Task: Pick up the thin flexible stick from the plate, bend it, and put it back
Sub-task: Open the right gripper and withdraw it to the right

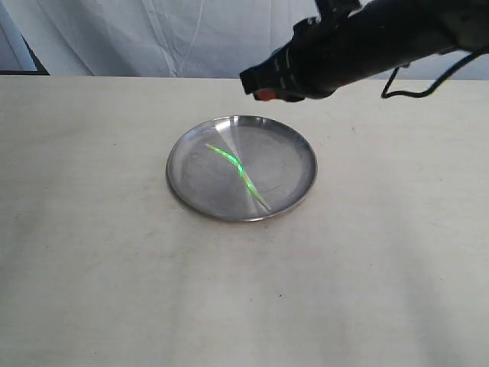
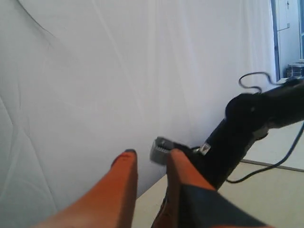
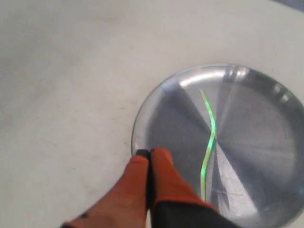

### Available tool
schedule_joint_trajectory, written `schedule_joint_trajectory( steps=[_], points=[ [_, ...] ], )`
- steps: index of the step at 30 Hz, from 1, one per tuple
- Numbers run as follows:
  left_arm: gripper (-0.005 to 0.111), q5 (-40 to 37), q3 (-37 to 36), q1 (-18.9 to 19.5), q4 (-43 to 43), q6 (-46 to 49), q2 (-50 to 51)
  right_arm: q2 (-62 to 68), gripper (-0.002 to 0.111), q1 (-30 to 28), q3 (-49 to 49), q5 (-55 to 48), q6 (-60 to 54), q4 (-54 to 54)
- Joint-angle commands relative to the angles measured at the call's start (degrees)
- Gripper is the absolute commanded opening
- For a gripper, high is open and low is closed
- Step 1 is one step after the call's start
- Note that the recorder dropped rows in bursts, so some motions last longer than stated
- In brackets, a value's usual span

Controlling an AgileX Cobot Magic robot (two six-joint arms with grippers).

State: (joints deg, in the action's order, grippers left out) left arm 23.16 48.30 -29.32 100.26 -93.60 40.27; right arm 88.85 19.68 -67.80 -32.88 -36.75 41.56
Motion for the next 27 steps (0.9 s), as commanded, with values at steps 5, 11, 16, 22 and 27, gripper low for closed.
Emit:
schedule_joint_trajectory(
  steps=[5,11,16,22,27],
  points=[
    [0.024,-0.5,-0.1,-0.2,-0.3,-0.2,-0.2,-19.6,0.0,-0.2,10.9,-1.9,4.6,-1.4],
    [0.024,-0.5,-0.1,-0.2,-0.3,-0.2,-0.2,-27.1,0.0,-0.2,15.5,-20.5,7.0,-1.1],
    [0.024,-0.5,-0.1,-0.2,-0.3,-0.2,-0.2,-29.8,0.0,-0.2,15.5,-21.7,6.8,-1.3],
    [0.024,-0.5,-0.1,-0.2,-0.3,-0.2,-0.2,-34.0,0.0,-0.3,17.1,-8.8,6.6,-4.1],
    [0.024,-0.4,-0.1,-0.2,-0.3,-0.2,-0.2,-44.4,0.0,-0.3,29.0,12.6,5.3,-4.0]
  ],
)
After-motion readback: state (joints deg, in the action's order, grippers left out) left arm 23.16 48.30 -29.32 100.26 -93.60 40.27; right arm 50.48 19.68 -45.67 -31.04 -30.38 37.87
